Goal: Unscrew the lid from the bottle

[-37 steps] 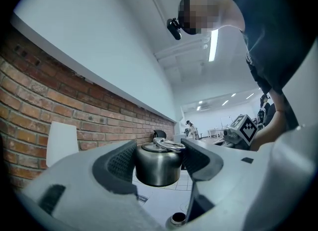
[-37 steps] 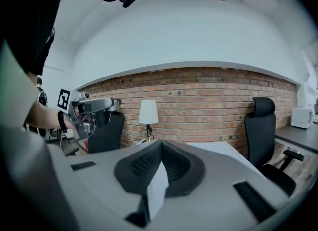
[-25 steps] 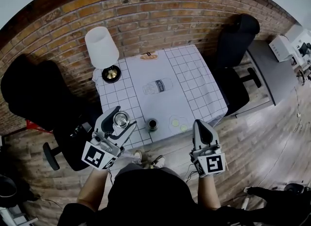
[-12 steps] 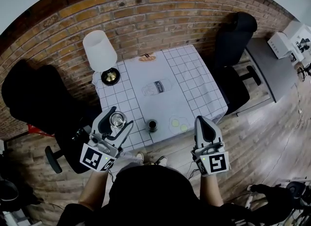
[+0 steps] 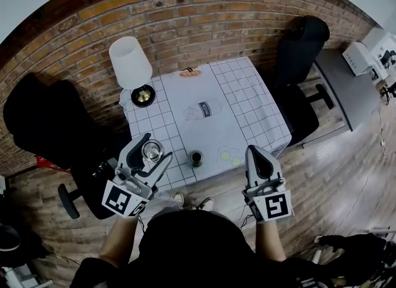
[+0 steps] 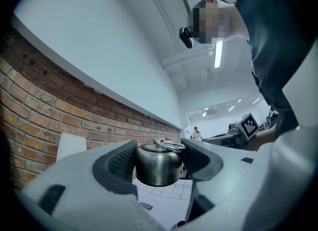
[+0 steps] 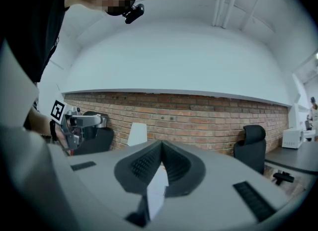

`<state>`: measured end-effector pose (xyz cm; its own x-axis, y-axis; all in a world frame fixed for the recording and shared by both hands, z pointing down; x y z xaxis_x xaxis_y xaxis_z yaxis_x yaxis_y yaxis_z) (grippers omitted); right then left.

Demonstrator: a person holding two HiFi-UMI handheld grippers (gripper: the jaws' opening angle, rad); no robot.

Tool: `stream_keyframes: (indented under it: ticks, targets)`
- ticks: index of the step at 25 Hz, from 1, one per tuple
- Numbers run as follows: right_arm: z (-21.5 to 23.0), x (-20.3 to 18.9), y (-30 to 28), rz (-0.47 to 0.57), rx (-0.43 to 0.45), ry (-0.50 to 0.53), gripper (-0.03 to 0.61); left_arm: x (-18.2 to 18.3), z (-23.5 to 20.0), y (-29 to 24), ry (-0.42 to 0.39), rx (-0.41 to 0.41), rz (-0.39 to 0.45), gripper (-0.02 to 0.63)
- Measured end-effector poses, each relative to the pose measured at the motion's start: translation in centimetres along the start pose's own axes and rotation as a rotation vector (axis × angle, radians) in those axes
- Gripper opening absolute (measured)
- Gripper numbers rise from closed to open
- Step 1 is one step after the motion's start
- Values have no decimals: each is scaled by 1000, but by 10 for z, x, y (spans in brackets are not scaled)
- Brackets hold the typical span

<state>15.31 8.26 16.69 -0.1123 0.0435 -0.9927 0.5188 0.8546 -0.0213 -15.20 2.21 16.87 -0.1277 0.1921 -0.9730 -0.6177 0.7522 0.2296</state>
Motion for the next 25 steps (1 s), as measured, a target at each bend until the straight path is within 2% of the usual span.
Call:
stream_keyframes:
  ticks: [25]
  targets:
    - [-11, -10, 0, -22, 24, 3, 12, -4, 6, 12, -4, 9, -14, 285]
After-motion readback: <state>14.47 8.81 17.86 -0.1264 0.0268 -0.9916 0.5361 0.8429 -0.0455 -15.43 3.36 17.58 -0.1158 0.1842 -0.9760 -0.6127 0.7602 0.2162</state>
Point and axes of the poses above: the fingertips, and each gripper's own axes: y backward along the fingers, z to its right, x out of its top, the point moved 8 cm from there along y, backward along the fingers, and after that the axes turned 12 degrees about x, right-handed, at the moved point
